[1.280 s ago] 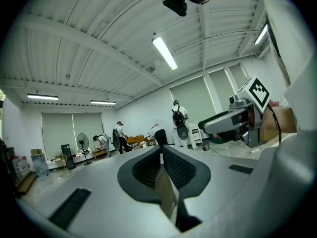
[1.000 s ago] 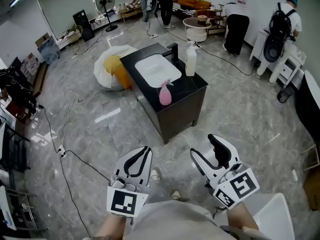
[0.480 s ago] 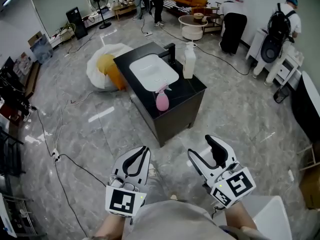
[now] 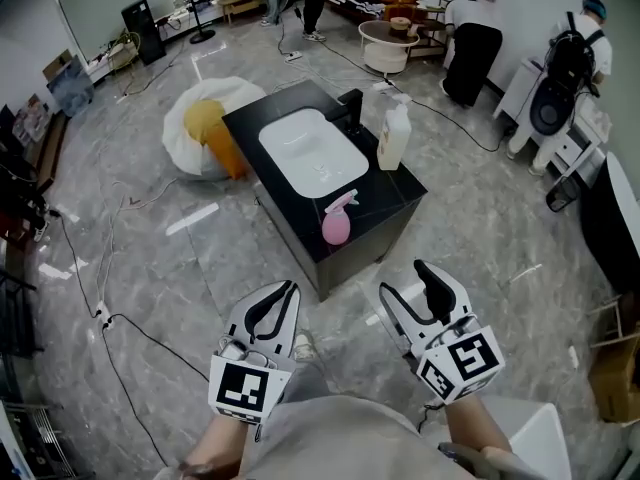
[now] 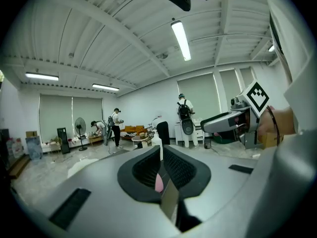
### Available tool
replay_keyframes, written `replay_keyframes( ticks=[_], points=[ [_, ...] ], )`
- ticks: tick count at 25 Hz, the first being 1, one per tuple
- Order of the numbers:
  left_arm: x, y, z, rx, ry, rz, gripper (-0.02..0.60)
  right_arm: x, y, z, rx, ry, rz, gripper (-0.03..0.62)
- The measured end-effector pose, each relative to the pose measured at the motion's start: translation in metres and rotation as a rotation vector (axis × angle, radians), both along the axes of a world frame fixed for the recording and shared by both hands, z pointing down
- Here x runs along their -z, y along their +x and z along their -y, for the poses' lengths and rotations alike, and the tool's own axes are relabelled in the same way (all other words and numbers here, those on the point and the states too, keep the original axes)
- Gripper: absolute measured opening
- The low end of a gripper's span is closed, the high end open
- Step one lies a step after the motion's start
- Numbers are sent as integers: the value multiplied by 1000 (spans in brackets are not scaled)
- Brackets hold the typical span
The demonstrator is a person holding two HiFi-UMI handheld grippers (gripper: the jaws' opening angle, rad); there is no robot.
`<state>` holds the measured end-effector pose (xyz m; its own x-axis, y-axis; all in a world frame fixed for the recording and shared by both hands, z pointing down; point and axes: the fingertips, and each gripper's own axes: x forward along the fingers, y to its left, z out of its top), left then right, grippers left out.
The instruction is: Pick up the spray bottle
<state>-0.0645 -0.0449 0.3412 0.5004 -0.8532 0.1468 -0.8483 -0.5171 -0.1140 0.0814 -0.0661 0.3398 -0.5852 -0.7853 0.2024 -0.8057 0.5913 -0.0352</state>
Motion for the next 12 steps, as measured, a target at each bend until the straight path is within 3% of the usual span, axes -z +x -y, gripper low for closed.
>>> replay_keyframes(
  ticks=[3,12],
  points=[
    [-12,-20,37,-25,-74,-52,34,-3,-16,34,-17,-15,-17,278],
    [-30,-57,131,-116,-66,44,34,-50,-55,124,-86,-91,-123,279]
  ],
)
